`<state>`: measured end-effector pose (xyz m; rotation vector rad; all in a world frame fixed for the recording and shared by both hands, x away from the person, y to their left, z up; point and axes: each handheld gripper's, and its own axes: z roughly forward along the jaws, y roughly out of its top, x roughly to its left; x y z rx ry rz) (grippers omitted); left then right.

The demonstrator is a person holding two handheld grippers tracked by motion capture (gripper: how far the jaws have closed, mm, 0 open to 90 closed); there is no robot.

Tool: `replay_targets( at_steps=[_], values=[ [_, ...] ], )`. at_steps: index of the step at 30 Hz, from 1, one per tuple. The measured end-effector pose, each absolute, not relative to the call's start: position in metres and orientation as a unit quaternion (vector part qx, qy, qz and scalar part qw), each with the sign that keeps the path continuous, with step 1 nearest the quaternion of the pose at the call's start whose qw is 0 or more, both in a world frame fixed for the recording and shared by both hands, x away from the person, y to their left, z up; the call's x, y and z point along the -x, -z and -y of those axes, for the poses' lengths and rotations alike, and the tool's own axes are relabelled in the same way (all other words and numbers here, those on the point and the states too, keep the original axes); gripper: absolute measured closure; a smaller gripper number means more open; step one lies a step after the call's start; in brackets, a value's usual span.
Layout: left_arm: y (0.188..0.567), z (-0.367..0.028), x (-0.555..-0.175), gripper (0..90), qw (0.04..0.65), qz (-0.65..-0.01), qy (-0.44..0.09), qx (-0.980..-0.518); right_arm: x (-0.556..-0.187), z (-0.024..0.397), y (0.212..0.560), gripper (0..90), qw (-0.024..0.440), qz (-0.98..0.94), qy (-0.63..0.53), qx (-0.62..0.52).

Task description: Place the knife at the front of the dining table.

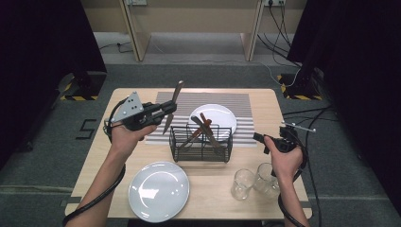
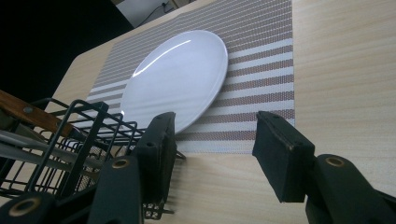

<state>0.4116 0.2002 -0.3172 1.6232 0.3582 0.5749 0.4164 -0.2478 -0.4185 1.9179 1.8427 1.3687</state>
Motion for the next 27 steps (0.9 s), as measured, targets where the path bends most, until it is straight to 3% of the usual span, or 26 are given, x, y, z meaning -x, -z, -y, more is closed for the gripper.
replay_targets(
  at_steps=[27],
  values=[
    [0.322, -0.211, -0.415, 83.1, 0.629, -0.179, -0.260, -0.710, -0.417, 0.248, 0.418, 48.3, 0.075, -0.615, -0.456, -0.639]
  ],
)
